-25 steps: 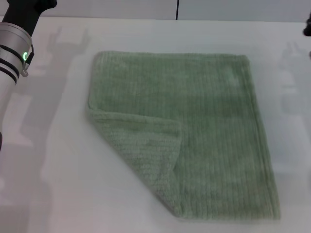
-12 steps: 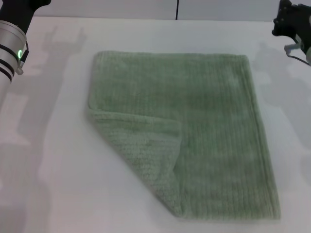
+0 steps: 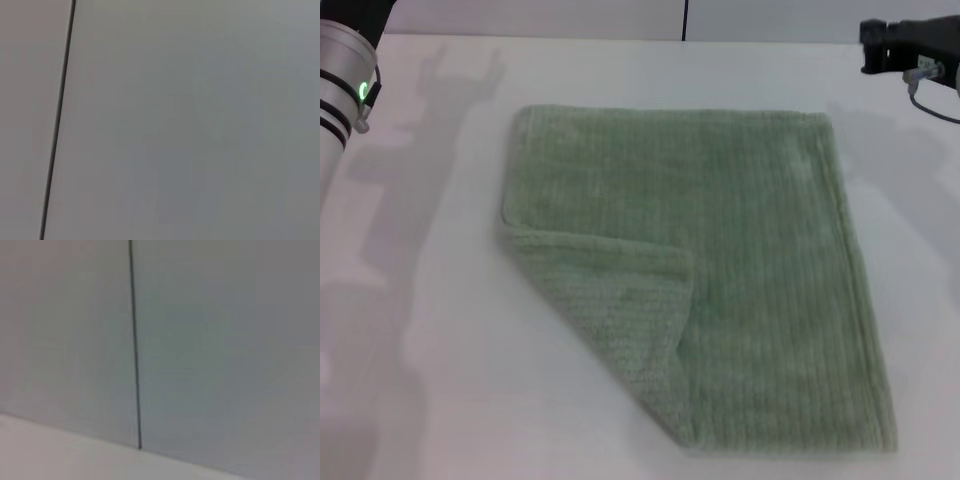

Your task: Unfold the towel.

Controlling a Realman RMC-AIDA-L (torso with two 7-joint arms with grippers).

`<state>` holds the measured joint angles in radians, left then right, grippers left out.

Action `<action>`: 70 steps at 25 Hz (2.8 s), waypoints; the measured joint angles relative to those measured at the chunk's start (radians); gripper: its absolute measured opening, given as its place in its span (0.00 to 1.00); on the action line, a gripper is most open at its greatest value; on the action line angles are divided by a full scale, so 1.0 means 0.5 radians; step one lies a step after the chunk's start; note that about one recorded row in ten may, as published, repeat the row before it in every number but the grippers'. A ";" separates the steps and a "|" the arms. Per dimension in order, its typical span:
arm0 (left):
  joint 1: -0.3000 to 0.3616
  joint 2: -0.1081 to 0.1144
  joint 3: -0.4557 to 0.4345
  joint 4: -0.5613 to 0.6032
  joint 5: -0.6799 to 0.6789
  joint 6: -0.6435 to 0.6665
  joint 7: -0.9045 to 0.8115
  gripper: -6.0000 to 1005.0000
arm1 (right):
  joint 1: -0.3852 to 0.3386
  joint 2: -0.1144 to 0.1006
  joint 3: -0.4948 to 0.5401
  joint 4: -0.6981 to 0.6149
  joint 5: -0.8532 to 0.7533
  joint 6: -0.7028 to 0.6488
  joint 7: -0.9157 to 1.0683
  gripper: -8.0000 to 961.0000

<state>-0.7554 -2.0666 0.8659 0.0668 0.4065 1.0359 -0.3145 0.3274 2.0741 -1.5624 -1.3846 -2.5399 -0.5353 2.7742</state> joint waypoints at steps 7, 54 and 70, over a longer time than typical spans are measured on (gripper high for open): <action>-0.010 -0.016 -0.007 0.042 -0.017 -0.010 -0.012 0.80 | 0.184 -0.006 0.306 -0.071 0.042 -0.699 0.006 0.01; -0.079 -0.024 -0.007 0.023 -0.022 -0.009 -0.135 0.80 | 1.217 -0.243 0.875 1.692 0.067 -1.401 -0.605 0.01; -0.089 -0.024 0.008 0.023 -0.021 -0.010 -0.159 0.80 | 1.235 -0.252 0.873 1.741 0.019 -1.346 -0.606 0.01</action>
<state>-0.8001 -2.0785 0.8700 0.0782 0.3958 1.0307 -0.3940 0.9450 1.9482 -1.1261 -0.5139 -2.5303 -1.2084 2.4712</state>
